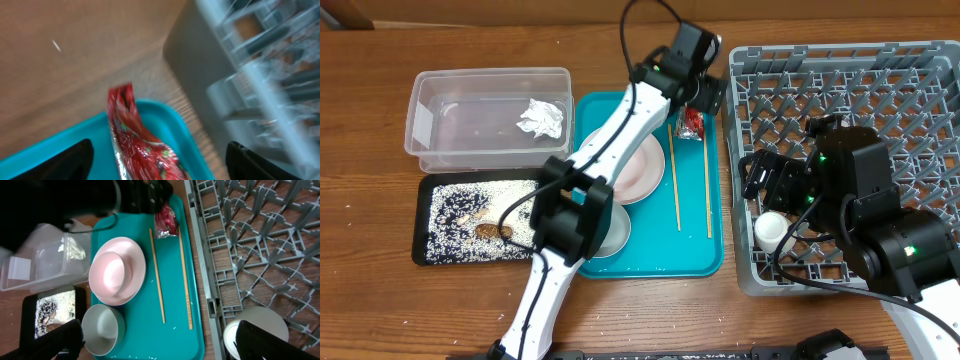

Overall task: Sort waste into correct bins and load items into the dishwasher
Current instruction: 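Grasp the white tissue with the left gripper and drop it in the clear bin, then grasp the red wrapper with the left gripper and drop it in the clear bin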

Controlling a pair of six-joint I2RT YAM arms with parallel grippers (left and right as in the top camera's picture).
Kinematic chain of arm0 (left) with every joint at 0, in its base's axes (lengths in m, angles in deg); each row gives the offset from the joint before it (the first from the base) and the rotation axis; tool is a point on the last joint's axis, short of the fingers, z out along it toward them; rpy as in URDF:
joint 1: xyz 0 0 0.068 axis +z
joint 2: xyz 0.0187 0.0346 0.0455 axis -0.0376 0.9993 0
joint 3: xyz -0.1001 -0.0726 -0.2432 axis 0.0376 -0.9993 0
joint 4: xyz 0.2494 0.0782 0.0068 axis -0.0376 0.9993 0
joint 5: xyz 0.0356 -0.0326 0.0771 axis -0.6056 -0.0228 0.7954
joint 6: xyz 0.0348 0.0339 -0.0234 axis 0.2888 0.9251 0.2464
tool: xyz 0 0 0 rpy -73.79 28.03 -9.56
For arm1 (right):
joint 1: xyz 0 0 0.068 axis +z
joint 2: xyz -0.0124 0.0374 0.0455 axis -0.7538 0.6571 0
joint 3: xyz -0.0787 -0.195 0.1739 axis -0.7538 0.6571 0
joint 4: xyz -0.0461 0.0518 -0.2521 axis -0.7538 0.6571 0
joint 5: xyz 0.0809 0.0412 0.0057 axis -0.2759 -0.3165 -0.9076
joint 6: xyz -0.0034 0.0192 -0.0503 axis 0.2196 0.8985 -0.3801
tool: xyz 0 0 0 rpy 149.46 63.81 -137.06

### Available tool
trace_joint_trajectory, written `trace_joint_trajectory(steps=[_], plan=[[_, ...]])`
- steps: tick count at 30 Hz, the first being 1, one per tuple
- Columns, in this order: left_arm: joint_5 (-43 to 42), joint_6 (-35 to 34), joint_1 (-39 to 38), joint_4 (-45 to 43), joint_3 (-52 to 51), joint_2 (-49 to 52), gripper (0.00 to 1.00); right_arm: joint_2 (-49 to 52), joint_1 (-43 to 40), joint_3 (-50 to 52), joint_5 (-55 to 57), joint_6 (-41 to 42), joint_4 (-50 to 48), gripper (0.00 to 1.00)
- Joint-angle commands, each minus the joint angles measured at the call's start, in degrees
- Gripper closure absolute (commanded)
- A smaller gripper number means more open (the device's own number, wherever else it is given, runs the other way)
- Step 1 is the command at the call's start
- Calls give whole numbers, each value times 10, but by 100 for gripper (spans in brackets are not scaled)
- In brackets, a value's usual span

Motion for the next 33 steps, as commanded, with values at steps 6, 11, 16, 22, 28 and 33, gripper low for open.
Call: trace_joint_trajectory(steps=[6, 11, 16, 22, 28, 33], plan=[[-9, -39, 9, -3, -2, 44, 36, -2, -2, -11, 6, 4, -2, 0], [-22, -39, 9, 7, -1, 43, 86, -2, -2, -11, 6, 4, -2, 0], [-63, -52, 21, 73, 19, 27, 96, -2, -2, -11, 6, 2, -1, 0], [-63, -84, 71, 134, 49, -56, 96, -2, -2, -11, 11, 2, -1, 0], [-57, -85, 142, 211, 49, -172, 96, -2, -2, -11, 12, 2, -1, 0], [40, -132, 209, 360, 49, -226, 96, -2, -2, -11, 15, 2, 7, 0]])
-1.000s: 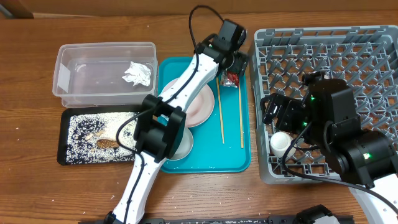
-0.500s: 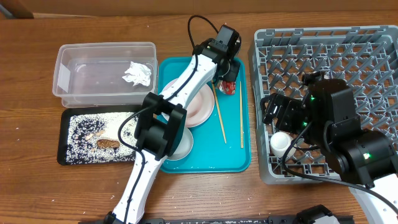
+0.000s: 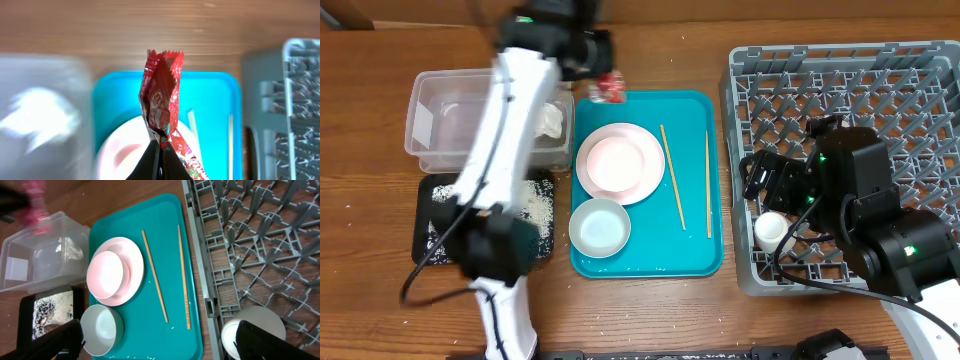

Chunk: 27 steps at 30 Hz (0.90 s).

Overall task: Sort waste into correct bins and load items into the dishwasher
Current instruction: 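Grasp the red wrapper with the left gripper and drop it in the clear bin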

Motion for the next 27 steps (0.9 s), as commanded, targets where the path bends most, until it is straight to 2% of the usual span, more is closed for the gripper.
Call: trace_joint_trajectory(steps=[1, 3, 9, 10, 11, 12, 13, 15, 27], plan=[[117, -60, 41, 88, 5, -32, 96, -2, -2, -11, 10, 2, 4, 0], [167, -89, 64, 133, 5, -33, 96, -2, -2, -11, 9, 2, 6, 0], [154, -92, 113, 157, -36, -31, 95, -2, -2, -11, 9, 2, 12, 0], [148, -92, 117, 153, -42, -31, 85, -2, -2, -11, 9, 2, 13, 0], [147, -89, 120, 150, -45, -31, 61, -2, -2, -11, 9, 2, 15, 0], [147, -81, 120, 148, -44, -31, 15, -2, -2, -11, 9, 2, 19, 0], [146, -72, 120, 149, -40, -33, 0, -2, -2, -11, 9, 2, 21, 0], [135, -48, 120, 160, -23, -42, 0, -2, -2, -11, 10, 0, 31, 0], [119, -36, 111, 212, -2, -219, 0, -2, -2, -10, 20, -9, 35, 0]])
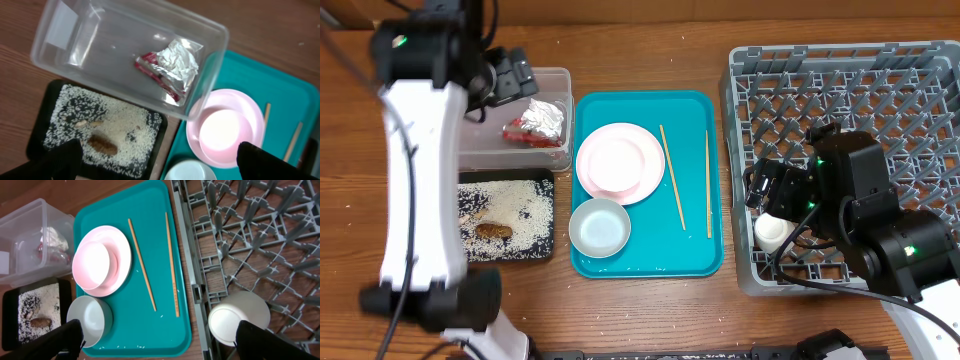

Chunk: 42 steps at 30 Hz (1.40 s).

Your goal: Sort waste into correct bins and load items into the dishwasher

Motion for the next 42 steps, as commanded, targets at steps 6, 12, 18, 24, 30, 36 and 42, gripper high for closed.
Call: trace_joint_trajectory(steps=[6, 12, 18, 24, 30, 36, 42], plan=[[-66, 75, -16, 81, 17, -108, 7, -1, -2, -10, 10, -26, -26, 0], [-56, 93, -112, 81, 13, -169, 0, -2, -2, -10, 10, -25, -26, 0], [-67, 93, -188, 81, 13, -203, 0, -2, -2, -10, 10, -25, -26, 0], [-105, 93, -203, 81, 13, -201, 0, -2, -2, -10, 10, -25, -26, 0], [-99, 101, -203, 81, 13, -194, 0, -2, -2, -10, 10, -25, -26, 0], [-45, 121, -199, 78, 13, -200, 0, -2, -2, -10, 10, -25, -26, 0], [-44, 267, -198, -86, -47, -268, 0, -2, -2, -10, 10, -25, -26, 0]])
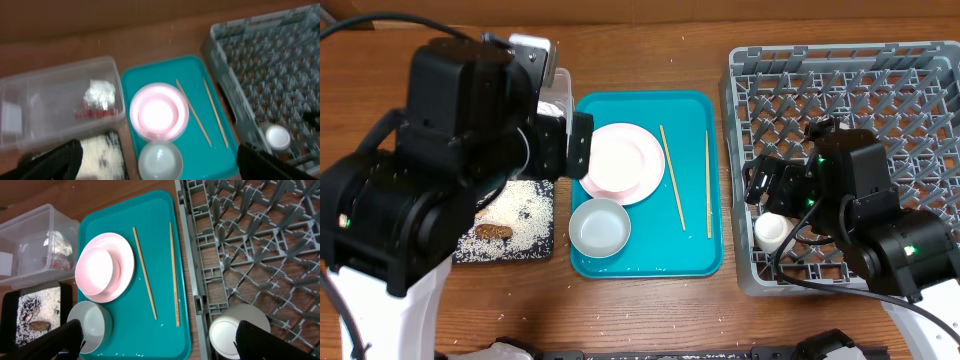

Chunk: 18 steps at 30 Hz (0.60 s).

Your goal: Sort waste into correct bins and load items into the dishwasher

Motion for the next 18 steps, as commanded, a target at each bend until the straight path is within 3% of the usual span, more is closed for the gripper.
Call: trace_joint_trajectory(steps=[1, 10, 18], plan=[[1, 120, 1, -85, -60, -65, 0, -2, -2, -10, 5, -4, -3, 0], [-18, 124, 76, -308, -368, -242, 0, -2, -2, -10, 5, -4, -3, 0], [-32, 124, 139, -438, -636, -438, 0, -2, -2, -10, 5, -4, -3, 0]])
